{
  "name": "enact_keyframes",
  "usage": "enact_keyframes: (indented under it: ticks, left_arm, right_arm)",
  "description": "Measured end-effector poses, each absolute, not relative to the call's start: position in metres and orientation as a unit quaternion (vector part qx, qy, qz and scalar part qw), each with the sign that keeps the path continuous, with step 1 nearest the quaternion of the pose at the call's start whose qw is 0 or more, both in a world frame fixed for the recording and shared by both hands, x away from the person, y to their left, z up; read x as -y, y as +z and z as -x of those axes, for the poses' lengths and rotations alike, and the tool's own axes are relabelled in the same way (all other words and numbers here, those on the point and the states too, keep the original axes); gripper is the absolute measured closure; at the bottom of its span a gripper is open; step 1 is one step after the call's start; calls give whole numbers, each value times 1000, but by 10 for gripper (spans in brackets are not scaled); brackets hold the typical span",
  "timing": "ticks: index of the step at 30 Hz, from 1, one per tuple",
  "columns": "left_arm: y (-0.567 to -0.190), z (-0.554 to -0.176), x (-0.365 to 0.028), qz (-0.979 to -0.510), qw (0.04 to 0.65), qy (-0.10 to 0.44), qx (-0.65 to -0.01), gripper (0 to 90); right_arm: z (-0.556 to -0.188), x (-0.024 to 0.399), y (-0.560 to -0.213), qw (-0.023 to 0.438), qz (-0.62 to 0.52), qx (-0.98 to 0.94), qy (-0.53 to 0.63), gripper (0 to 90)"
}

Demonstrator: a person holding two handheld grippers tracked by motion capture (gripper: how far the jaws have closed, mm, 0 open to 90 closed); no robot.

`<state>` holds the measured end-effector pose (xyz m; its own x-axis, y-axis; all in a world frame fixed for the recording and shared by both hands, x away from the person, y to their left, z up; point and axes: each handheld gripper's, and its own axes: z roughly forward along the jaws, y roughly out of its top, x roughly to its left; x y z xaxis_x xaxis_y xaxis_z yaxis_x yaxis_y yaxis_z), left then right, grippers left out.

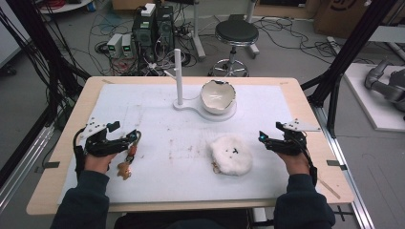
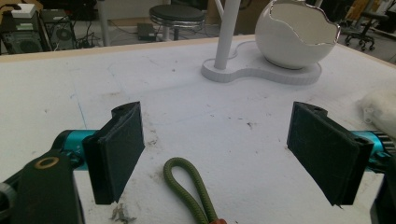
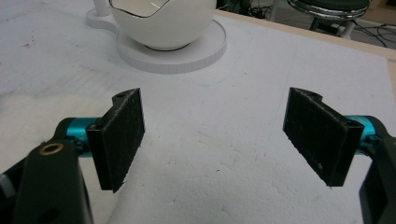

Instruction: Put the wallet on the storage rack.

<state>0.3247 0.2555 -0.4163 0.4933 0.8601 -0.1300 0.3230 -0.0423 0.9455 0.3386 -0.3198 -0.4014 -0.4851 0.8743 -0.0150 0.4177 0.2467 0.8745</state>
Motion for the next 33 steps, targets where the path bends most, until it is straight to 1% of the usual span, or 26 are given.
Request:
enact_keyframes:
  ticks: [9,13,14,18,21,23,24,25,26,27,28,29,33]
  left_arm:
    - [-415,-327,-247,-681,538,246,-431,187]
    - [-415,-327,-245,-683,539,244,-428,188]
    - [-415,-327,-245,-683,539,244,-428,188]
    - [-414,-327,-244,-682,543,243,-426,188]
    - [-413,-327,-243,-685,541,243,-423,188]
    - [-412,-326,-241,-685,543,244,-420,188]
    - [-412,-326,-240,-685,544,243,-419,188]
    - [-412,-326,-239,-686,544,242,-418,188]
    - [-412,-327,-238,-687,544,243,-416,188]
    - [-412,-327,-237,-688,543,241,-416,188]
    - [-412,-327,-236,-691,542,240,-414,188]
    - [-412,-327,-235,-691,542,241,-413,188]
    - [-412,-328,-232,-695,540,238,-411,188]
  right_arm:
    - [-337,319,-403,256,-435,-743,439,211]
    - [-337,316,-406,241,-431,-752,437,216]
    - [-337,313,-407,232,-425,-759,436,252]
    - [-336,309,-408,224,-423,-762,437,253]
    - [-336,298,-411,195,-422,-771,435,269]
    - [-337,289,-416,168,-422,-781,428,338]
    - [-337,289,-416,168,-422,-781,428,338]
    - [-338,280,-420,150,-417,-793,417,351]
    - [-338,280,-420,150,-417,-793,417,351]
    - [-339,272,-424,131,-412,-805,406,361]
    - [-339,272,-424,131,-412,-805,406,361]
    - [-339,265,-428,116,-408,-814,397,362]
    - [-341,256,-436,108,-404,-835,357,341]
